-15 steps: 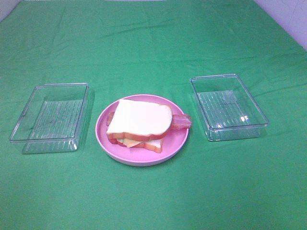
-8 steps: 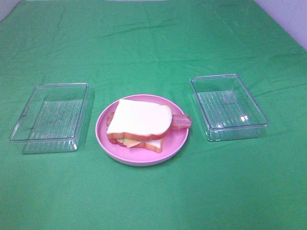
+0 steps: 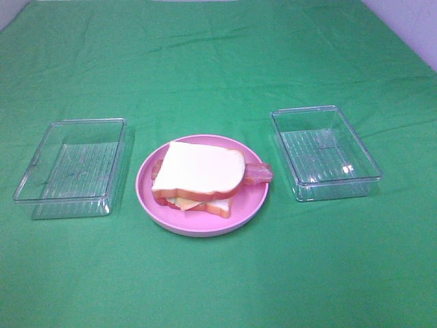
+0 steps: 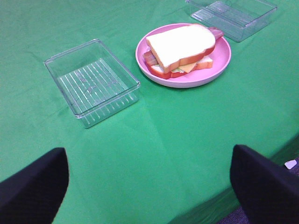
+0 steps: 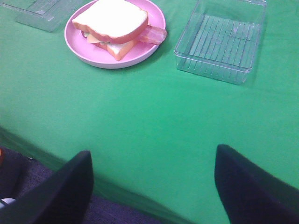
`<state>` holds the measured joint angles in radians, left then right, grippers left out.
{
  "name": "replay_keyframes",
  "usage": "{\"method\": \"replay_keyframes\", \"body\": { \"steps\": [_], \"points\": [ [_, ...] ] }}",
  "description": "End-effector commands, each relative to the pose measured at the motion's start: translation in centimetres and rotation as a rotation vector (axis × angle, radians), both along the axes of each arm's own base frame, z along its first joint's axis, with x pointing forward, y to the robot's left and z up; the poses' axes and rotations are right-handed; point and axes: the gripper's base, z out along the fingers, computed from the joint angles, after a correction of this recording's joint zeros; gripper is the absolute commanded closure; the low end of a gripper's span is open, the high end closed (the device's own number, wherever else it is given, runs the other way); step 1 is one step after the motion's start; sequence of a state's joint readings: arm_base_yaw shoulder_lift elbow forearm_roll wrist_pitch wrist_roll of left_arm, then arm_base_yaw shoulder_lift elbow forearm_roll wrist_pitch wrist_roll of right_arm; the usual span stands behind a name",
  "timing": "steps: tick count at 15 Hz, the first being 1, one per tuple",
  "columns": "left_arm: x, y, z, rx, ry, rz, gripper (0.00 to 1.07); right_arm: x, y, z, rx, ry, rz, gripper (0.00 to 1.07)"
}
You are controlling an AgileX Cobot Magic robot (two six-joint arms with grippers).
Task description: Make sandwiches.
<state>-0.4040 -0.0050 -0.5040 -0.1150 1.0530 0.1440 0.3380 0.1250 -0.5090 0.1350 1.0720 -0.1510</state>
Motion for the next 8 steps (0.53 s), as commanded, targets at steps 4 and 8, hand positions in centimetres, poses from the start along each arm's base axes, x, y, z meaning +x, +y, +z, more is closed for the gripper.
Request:
{"method": "replay_keyframes", "body": {
  "steps": [4, 8],
  "points": [
    [-0.23, 0.02, 0.05, -0.021, -0.024, 0.058, 0.18, -0.02, 0.00, -0.03, 0.001, -0.011, -0.003, 0.38],
    [-0.04, -0.27, 0.05, -0.017, -0.027, 0.331, 0.18, 0.11, 0.02, -0.01, 0.012, -0.013, -0.172, 0.38]
  ]
}}
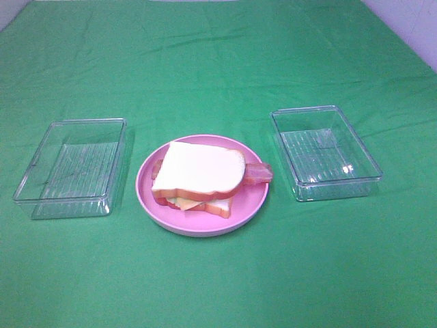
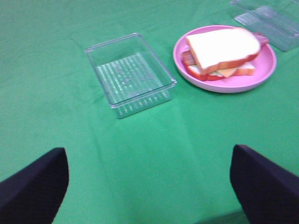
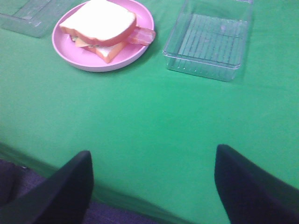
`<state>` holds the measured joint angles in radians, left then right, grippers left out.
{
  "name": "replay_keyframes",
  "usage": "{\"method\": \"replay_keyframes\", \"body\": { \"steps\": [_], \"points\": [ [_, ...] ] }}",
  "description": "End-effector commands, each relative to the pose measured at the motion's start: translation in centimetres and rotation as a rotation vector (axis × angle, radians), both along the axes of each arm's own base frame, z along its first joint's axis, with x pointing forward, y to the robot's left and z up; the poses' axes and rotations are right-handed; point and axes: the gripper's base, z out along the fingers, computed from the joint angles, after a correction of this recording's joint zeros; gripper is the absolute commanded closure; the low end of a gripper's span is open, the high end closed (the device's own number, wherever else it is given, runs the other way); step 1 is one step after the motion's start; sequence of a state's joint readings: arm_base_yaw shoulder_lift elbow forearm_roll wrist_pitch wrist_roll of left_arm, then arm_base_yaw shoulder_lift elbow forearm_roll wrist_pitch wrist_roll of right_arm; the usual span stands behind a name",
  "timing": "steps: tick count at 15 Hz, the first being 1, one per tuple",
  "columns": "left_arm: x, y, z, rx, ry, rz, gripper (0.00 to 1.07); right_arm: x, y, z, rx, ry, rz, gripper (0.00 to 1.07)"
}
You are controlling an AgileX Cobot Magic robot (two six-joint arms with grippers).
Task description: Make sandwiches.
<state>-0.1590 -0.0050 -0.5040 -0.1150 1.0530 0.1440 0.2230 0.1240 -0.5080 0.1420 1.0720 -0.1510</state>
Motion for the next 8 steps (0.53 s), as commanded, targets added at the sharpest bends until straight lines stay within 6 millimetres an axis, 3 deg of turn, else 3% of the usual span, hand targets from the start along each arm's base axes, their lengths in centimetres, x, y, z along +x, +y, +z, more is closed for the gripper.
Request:
{"method": "replay_keyframes", "body": {
  "steps": [1, 3, 8],
  "points": [
    [-0.15, -0.12, 0.05, -0.013, -0.029, 0.147, 0.18, 0.04, -0.01, 0.01, 0.006, -0.015, -0.108, 0.38],
    [-0.07, -0.19, 0.05, -0.012, -0.030, 0.229, 0.18, 0.18, -0.06, 0.01, 0.005, -0.015, -0.212, 0.38],
    [-0.10, -0.19, 0.05, -0.012, -0.032, 0.230, 0.18, -0.11, 0.01, 0.03, 0.016, -0.041, -0.284, 0.38]
  ]
}}
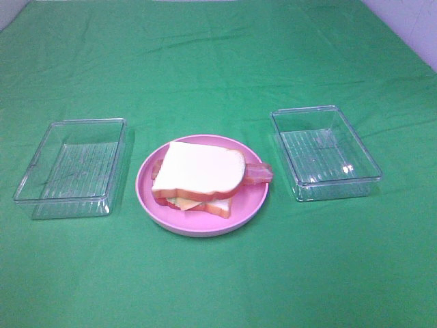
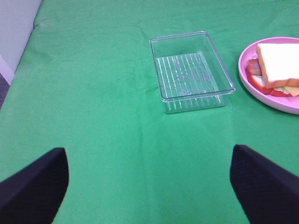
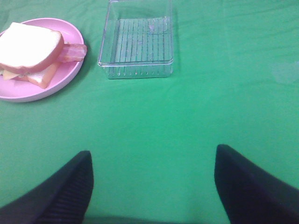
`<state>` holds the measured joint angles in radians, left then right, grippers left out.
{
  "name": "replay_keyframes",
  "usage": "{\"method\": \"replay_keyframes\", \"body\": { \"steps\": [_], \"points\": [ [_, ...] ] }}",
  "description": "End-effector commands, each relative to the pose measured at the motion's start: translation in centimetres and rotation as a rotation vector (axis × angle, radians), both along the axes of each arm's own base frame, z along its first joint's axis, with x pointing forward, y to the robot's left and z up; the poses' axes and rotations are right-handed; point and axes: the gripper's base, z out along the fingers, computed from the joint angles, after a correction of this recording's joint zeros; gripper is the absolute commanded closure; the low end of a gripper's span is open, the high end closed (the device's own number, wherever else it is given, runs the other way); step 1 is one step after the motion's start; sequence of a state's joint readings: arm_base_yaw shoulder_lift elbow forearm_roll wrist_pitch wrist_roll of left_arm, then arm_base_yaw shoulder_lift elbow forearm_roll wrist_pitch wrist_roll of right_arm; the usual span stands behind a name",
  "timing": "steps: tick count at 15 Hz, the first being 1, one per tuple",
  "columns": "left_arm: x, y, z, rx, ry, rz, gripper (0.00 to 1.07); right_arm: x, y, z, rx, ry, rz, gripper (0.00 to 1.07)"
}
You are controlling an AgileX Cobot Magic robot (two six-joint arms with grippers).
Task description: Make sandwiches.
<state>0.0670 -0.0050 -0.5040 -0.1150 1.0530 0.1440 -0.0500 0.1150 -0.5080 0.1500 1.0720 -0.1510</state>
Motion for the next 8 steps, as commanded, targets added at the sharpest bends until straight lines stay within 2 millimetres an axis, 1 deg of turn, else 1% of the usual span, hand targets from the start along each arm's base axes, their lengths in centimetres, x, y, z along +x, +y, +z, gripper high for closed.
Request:
{"method": "replay_keyframes", "body": {
  "steps": [1, 3, 5, 8],
  "points": [
    [-0.3, 0.0, 0.0, -0.008, -0.033, 0.003, 0.18, -0.6, 0.1, 0.0, 0.004, -0.051, -0.026, 0.38],
    [-0.3, 0.0, 0.0, -0.008, -0.033, 0.000, 0.18, -1.6, 0.2, 0.0, -0.001, -0.122, -0.025, 0.38],
    [-0.3, 0.0, 0.0, -0.008, -0.033, 0.000, 0.18, -1.9, 0.2, 0.0, -0.003, -0.145, -0.025, 0.38],
    [-0.2, 0.0, 0.1, -0.008, -0.029, -0.001, 0.18, -1.9, 0.3, 0.0, -0.001, -0.143, -0.023, 0.38]
  ]
}}
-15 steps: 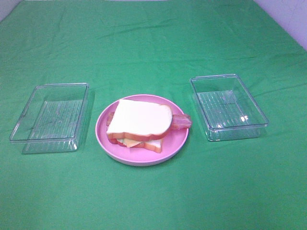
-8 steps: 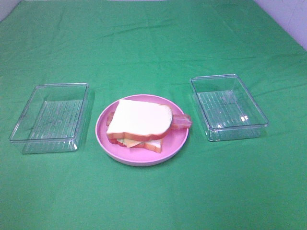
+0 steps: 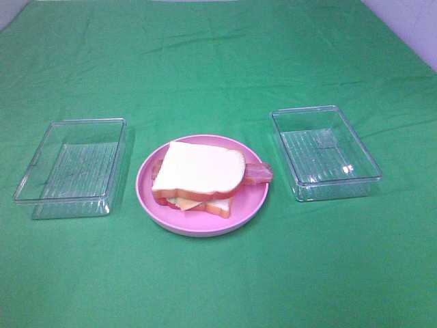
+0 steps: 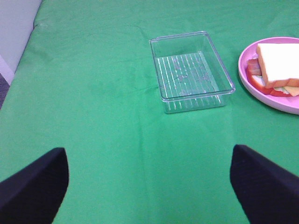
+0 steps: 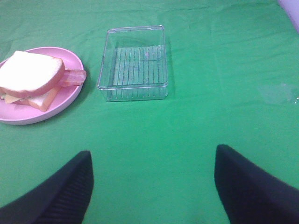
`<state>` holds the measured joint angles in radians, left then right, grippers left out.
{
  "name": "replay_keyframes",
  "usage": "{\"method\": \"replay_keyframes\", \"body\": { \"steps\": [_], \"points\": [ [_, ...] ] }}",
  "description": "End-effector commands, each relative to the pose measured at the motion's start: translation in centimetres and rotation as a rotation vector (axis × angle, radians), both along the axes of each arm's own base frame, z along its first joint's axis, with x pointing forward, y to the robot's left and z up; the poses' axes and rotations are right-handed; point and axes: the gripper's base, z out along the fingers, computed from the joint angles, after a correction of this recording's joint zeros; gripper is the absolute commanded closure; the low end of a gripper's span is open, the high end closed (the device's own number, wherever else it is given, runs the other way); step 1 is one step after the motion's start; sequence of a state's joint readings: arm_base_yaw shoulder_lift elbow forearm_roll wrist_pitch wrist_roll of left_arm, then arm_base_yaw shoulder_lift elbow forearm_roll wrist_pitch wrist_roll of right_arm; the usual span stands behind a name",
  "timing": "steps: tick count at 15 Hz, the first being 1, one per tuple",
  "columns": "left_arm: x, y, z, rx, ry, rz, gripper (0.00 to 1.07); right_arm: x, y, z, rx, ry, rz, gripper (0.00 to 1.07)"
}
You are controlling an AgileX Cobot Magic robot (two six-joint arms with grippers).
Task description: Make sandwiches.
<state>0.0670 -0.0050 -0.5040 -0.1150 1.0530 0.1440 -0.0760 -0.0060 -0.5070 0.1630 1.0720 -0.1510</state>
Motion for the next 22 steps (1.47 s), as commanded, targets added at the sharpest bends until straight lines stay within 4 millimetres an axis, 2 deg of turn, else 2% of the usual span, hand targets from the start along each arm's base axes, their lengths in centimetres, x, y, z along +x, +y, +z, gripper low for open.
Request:
{"method": "replay_keyframes", "body": {
  "steps": [1, 9, 14, 22],
  "points": [
    [-0.25, -0.04, 0.05, -0.008, -0.029, -0.001, 0.18, -0.16, 0.03, 0.02, -0.004, -0.023, -0.004, 0.38],
    [-0.25, -0.04, 0.05, -0.008, -0.029, -0.001, 0.18, -0.16, 0.03, 0.02, -0.004, -0.023, -0.004, 0.38],
    [-0.21, 0.10, 0.02, -0.090, -0.026, 0.053, 0.18, -0.16, 0.03, 0.02, -0.004, -0.023, -0.004, 0.38],
    [-0.21, 0.22, 0.01, -0.074, -0.026, 0.061, 0.18, -0.16, 0.03, 0.02, -0.004, -0.023, -0.004, 0.38]
  ]
}}
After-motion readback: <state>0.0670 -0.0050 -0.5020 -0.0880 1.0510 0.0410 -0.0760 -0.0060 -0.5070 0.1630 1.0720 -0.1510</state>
